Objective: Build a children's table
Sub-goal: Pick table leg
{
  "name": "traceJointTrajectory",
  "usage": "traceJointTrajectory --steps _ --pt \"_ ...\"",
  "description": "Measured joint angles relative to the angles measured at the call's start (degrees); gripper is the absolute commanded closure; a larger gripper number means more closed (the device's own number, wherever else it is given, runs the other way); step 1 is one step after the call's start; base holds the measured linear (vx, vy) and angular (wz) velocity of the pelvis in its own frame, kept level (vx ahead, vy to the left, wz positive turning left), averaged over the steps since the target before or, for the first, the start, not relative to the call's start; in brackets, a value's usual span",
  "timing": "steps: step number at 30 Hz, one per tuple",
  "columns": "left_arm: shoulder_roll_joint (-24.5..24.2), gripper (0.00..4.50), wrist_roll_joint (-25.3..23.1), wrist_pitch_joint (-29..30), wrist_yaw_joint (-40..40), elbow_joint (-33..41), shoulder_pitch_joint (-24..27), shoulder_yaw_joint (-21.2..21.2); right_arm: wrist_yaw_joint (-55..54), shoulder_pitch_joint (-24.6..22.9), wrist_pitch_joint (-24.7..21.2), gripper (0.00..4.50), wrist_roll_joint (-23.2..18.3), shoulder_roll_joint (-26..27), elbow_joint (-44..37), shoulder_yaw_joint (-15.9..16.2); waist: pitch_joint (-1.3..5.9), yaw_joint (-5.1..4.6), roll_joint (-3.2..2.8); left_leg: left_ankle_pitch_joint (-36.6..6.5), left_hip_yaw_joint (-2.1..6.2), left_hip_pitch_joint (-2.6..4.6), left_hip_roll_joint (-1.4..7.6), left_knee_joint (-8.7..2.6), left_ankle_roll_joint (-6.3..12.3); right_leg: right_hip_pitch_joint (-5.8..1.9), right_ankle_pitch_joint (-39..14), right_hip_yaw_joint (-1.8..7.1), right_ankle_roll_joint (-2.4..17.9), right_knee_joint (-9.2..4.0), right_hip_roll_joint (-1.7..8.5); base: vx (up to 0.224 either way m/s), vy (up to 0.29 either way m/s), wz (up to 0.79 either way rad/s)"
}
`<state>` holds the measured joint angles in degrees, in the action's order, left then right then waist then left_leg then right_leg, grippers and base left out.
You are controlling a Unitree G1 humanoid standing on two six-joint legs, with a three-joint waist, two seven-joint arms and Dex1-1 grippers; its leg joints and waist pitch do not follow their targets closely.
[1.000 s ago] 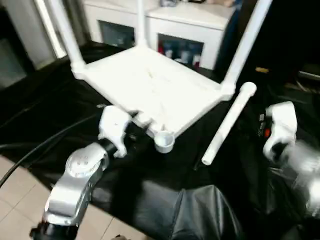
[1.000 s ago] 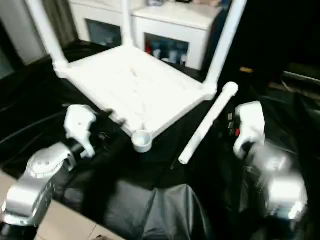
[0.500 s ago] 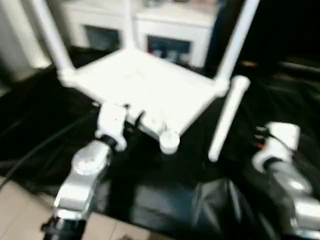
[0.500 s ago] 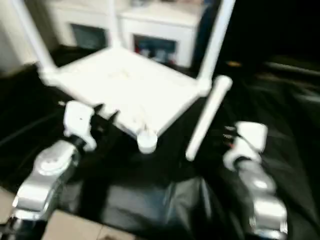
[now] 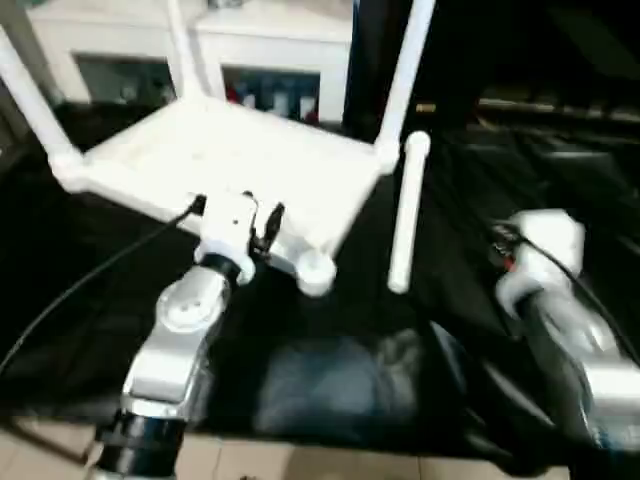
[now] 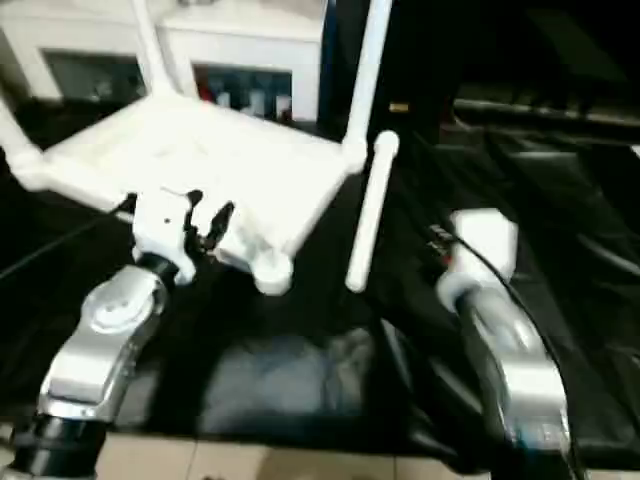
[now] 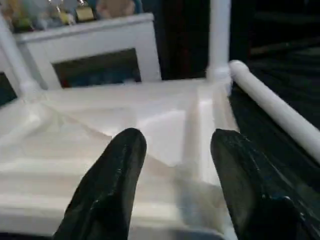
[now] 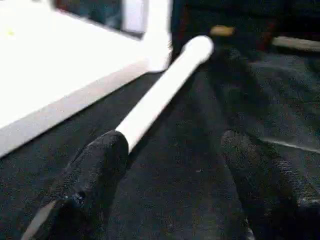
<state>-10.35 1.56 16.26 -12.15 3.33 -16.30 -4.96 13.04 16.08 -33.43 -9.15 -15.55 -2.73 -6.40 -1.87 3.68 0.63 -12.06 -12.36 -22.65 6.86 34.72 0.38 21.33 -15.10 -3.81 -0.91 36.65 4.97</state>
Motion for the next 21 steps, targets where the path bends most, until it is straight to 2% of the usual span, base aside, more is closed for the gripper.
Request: traceJointTrajectory --steps 2,4,6,7,8,10,11,12,13,14,17,21 --pt "-0.22 1.94 0.79 0.4 -0.91 0.04 -0.02 -0.02 0.76 2.66 -0.1 0.79 0.05 0.03 4.24 0.19 -0.22 0.9 -0.37 0.81 0.93 0.12 0.24 -0.19 0.15 0.04 0.14 -0.25 0.82 0.29 -0.73 -0.068 -0.152 -0.06" --pt "-0.57 1.94 1.15 0.75 -1.34 0.06 -0.03 0.19 1.47 5.17 -0.04 0.75 -0.16 0.48 7.26 0.2 -0.33 1.11 -0.49 1.09 0.93 0.09 0.83 -0.2 -0.2 0.08 0.4 -0.32 1.32 0.27 -1.32 -0.058 -0.111 -0.06" --pt "-0.73 1.94 1.62 1.22 -1.62 0.14 -0.15 0.57 2.17 9.96 -0.04 0.54 -0.65 1.58 12.2 0.18 -0.5 1.0 -0.44 1.38 0.94 0.09 1.26 -0.18 -0.49 0.19 0.71 -0.35 1.85 0.27 -1.71 -0.053 -0.059 -0.08" --pt "-0.69 1.94 2.11 1.52 -2.06 0.17 -0.14 0.56 2.45 11.29 0.07 0.54 -1.06 1.74 13.6 0.13 -0.55 1.05 -0.42 1.45 0.93 0.13 1.34 -0.18 -0.59 0.18 0.73 -0.38 1.89 0.31 -1.75 0.0 0.0 0.0" --pt "-0.97 1.94 2.7 2.2 -3.07 0.32 -0.14 0.56 2.58 13.47 0.19 0.33 -1.7 2.21 16.54 0.05 -0.58 1.06 -0.4 1.49 0.9 0.2 1.41 -0.18 -0.64 0.17 0.79 -0.37 1.99 0.34 -1.79 0.0 0.0 0.0" --pt "-2.37 1.94 5.35 4.49 -7.12 1.63 0.04 0.41 3.39 17.84 -0.08 0.3 -2.67 3.35 23.14 -0.49 -0.68 0.86 -0.34 1.52 0.88 0.27 1.43 -0.18 -0.7 0.16 0.86 -0.38 2.1 0.38 -1.79 0.0 0.0 0.0" --pt "-2.63 1.77 6.57 5.42 -8.99 2.49 0.06 0.11 3.68 19.05 -0.21 0.3 -2.99 3.6 25.28 -0.69 -0.7 0.95 -0.3 1.53 0.87 0.26 1.43 -0.17 -0.71 0.15 0.87 -0.37 2.1 0.36 -1.79 0.0 0.0 0.0" --pt "-3.41 1.6 7.47 6.14 -10.7 3.32 0.24 -0.12 3.63 20.55 -0.43 0.06 -3.42 4.1 28.04 -1.01 -0.75 1.03 -0.21 1.53 0.83 0.28 1.43 -0.18 -0.71 0.15 0.87 -0.34 2.1 0.36 -1.79 0.0 0.0 0.0" --pt "-4.84 1.6 8.88 7.54 -13.1 4.64 0.56 -0.6 3.51 22.3 -0.56 0.06 -3.59 4.53 31.2 -1.16 -0.83 1.06 -0.08 1.53 0.8 0.25 1.42 -0.17 -0.71 0.18 0.87 -0.32 2.11 0.36 -1.78 0.0 0.0 0.0" --pt "-7.42 1.55 11.3 10.01 -17.14 6.97 1.31 -2.01 2.9 25.34 -0.43 0.0 -3.43 5.08 36.72 -1.34 -0.9 0.99 0.08 1.52 0.74 0.21 1.43 -0.18 -0.7 0.27 0.88 -0.3 2.12 0.37 -1.78 0.0 0.0 0.0" --pt "-9.92 1.31 14.34 13.47 -23.05 10.53 3.17 -4.71 1.84 29.91 0.7 0.0 -2.08 5.73 45.83 -1.62 -0.93 1.36 0.15 1.49 0.61 -0.12 1.42 -0.16 -0.64 0.59 0.88 -0.23 2.12 0.35 -1.76 0.0 0.0 0.0" --pt "-11.09 1.01 14.4 14.46 -25.37 11.46 3.28 -6.54 0.53 33.91 3.33 0.0 -0.1 7.49 55.93 -0.1 -1.02 1.48 0.31 1.63 0.61 -0.3 1.43 -0.07 -0.35 0.7 0.88 -0.24 2.13 0.38 -1.75 0.0 0.0 0.0"
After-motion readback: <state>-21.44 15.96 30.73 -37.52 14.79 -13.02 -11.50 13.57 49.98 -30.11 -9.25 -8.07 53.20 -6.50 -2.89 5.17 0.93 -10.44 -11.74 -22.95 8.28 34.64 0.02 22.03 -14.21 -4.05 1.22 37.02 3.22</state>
